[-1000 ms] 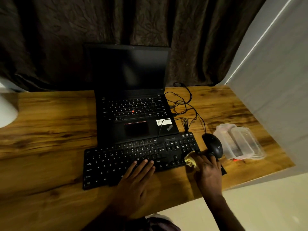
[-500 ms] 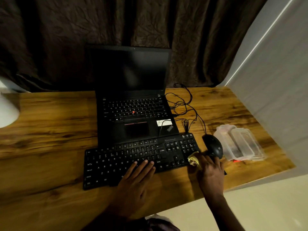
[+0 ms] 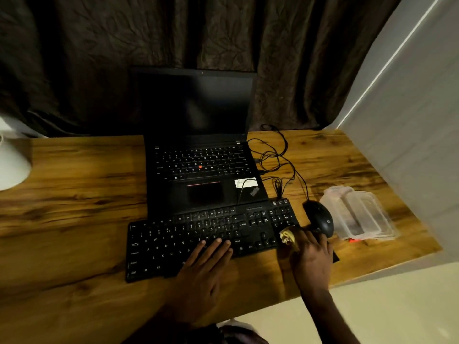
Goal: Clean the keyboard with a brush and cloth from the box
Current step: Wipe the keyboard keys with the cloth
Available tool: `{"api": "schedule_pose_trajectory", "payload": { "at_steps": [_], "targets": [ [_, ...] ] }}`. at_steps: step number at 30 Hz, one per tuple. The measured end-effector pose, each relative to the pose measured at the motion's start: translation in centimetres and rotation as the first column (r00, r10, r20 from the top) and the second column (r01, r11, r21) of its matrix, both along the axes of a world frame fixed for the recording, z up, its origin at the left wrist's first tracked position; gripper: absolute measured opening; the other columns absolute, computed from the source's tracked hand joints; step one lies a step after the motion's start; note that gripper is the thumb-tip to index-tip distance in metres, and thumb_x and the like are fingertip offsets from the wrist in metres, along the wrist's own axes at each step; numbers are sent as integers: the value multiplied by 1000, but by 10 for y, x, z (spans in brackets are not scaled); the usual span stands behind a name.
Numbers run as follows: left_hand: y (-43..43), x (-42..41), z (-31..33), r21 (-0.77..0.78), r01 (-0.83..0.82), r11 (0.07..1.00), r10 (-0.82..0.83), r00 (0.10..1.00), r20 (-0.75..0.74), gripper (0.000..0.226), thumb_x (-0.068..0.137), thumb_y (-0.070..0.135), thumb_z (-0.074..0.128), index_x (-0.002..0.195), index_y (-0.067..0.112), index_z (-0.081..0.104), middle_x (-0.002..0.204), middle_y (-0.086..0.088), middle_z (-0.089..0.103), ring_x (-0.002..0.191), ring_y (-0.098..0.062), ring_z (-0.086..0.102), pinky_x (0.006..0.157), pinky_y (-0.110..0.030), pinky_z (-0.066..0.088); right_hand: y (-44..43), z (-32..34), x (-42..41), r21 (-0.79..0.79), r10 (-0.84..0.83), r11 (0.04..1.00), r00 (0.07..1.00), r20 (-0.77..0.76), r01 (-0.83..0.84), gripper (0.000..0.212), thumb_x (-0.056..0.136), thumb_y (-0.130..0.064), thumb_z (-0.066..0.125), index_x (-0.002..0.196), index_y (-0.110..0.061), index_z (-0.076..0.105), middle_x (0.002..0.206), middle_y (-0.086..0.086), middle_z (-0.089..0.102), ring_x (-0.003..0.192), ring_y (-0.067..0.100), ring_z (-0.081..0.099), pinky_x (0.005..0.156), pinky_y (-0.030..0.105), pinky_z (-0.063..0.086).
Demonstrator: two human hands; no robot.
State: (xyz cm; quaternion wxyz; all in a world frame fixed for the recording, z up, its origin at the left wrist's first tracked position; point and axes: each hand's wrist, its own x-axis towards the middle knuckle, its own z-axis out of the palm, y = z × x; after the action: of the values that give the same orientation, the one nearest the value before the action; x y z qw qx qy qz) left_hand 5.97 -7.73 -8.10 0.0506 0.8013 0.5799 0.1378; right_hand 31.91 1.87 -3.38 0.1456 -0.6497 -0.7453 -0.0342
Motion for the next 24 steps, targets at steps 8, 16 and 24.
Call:
{"api": "schedule_pose_trajectory", "payload": {
  "at_steps": [8, 16, 24],
  "targets": [
    [0, -1, 3, 14, 18, 1000, -18, 1000, -1, 68, 82, 28, 48, 149, 18, 42, 160, 3, 31, 148, -17, 27, 114, -46, 23, -7, -5, -14, 0, 185, 983, 983, 10, -185, 53, 69, -23, 81, 120, -16, 68, 110, 5, 72, 94, 28, 58, 76, 40, 48],
    [0, -1, 3, -1, 3, 1000, -3, 1000, 7, 65, 86, 29, 47, 150, 18, 40, 160, 4, 29, 148, -16, 25, 116, -45, 22, 9, -2, 5, 18, 86, 996, 996, -16, -86, 47, 74, -23, 74, 120, -16, 69, 112, 6, 73, 104, 34, 57, 82, 47, 49],
    [0, -1, 1, 5, 12, 1000, -12, 1000, -6, 70, 82, 29, 53, 151, 18, 39, 161, 4, 28, 149, -16, 24, 117, -44, 19, 11, -4, 4, -2, 128, 992, 992, 16, -128, 56, 67, -23, 82, 121, -17, 70, 114, 6, 73, 103, 31, 56, 82, 45, 50]
  ]
}}
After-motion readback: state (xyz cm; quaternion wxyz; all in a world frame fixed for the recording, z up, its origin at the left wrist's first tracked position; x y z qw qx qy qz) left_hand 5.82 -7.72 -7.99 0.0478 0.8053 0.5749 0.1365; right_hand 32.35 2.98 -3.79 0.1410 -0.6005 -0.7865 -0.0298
